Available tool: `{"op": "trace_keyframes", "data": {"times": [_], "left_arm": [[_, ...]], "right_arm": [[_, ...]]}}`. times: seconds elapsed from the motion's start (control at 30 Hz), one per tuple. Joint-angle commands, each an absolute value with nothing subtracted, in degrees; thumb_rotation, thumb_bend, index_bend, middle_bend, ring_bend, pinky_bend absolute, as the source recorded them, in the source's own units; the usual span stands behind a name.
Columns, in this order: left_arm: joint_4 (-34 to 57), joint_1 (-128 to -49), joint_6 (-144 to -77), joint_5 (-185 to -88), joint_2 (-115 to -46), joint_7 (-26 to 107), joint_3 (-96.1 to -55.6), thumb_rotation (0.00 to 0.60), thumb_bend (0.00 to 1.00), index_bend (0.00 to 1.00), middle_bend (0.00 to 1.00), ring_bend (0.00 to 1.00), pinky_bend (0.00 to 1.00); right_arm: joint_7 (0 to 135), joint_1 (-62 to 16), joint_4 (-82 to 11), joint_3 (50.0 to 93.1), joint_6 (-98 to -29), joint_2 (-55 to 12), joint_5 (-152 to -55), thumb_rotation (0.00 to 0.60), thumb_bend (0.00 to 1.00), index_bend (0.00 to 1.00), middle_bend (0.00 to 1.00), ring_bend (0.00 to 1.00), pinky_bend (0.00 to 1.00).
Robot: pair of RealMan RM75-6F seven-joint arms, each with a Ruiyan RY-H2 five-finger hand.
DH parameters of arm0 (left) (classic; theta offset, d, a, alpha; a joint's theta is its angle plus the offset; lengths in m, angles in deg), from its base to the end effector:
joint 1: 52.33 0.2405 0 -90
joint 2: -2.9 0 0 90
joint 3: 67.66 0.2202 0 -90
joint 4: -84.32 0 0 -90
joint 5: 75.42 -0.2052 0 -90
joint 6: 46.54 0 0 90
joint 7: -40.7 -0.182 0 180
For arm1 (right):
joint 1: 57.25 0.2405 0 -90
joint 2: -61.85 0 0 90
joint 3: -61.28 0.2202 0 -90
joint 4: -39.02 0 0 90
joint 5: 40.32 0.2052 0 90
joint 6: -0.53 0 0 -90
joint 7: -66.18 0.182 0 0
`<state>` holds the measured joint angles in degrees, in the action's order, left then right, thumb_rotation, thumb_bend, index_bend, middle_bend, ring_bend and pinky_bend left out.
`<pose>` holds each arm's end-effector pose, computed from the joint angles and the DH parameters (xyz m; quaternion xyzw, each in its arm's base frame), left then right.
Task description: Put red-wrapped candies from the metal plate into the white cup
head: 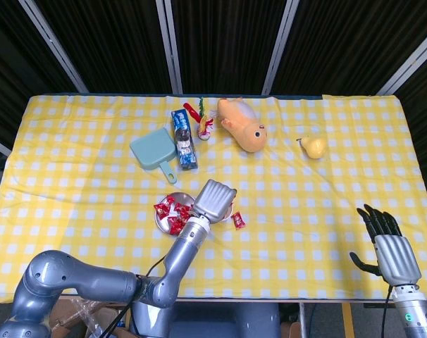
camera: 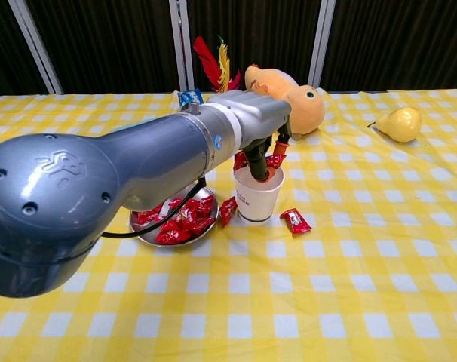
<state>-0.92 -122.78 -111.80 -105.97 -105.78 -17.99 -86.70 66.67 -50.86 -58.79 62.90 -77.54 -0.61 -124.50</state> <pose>0.0595 0.3316 -0.0975 -0.7984 -0.2814 -0.3246 0.4218 -0.2696 -0.2153 0.1244 0.6053 -0.4493 0.3697 0.5432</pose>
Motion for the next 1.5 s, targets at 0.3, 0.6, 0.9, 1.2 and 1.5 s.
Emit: {"op": "trace_keyframes", "data": {"times": [0.3, 0.6, 0.9, 1.2, 1.5], "left_arm": [[-0.43, -122.60, -111.61, -106.83, -105.81, -16.82, -85.99, 0.600, 0.40, 0.47, 0.52, 0.86, 0.93], [-0.05, -122.81, -111.66, -107.87, -106.55, -15.64, -86.20, 0.600, 0.40, 0.44, 0.52, 0.86, 0.93], [-4.01, -120.50, -114.24, -108.78, -103.76, -14.79, -85.33, 0.600, 0.40, 0.39, 0.48, 0.84, 0.93], [-15.40, -114.38, -118.93, -112.68, -96.07, -9.74, -84.08, 0.600, 0.28, 0.22, 0.28, 0.81, 0.93], [-24.66, -106.92, -122.44, -115.71, -86.78, -8.42, -76.36, 0.600, 0.24, 0.21, 0.24, 0.81, 0.93]], "right_arm": [[66.47, -50.84, -58.88, 62.89, -77.49, -0.67, -124.40, 0.600, 0.34, 0.00, 0.00, 0.00, 0.00], [66.78, -50.83, -58.93, 62.95, -77.48, -0.54, -124.30, 0.600, 0.34, 0.00, 0.00, 0.00, 0.00], [66.67, -50.89, -58.87, 62.88, -77.67, -0.53, -124.53, 0.600, 0.34, 0.00, 0.00, 0.00, 0.00], [66.35, -50.93, -58.69, 62.98, -77.92, -0.67, -124.52, 0.600, 0.34, 0.00, 0.00, 0.00, 0.00], [65.63, -51.09, -58.72, 62.88, -78.40, -0.93, -124.90, 0.600, 0.34, 0.00, 0.00, 0.00, 0.00]]}}
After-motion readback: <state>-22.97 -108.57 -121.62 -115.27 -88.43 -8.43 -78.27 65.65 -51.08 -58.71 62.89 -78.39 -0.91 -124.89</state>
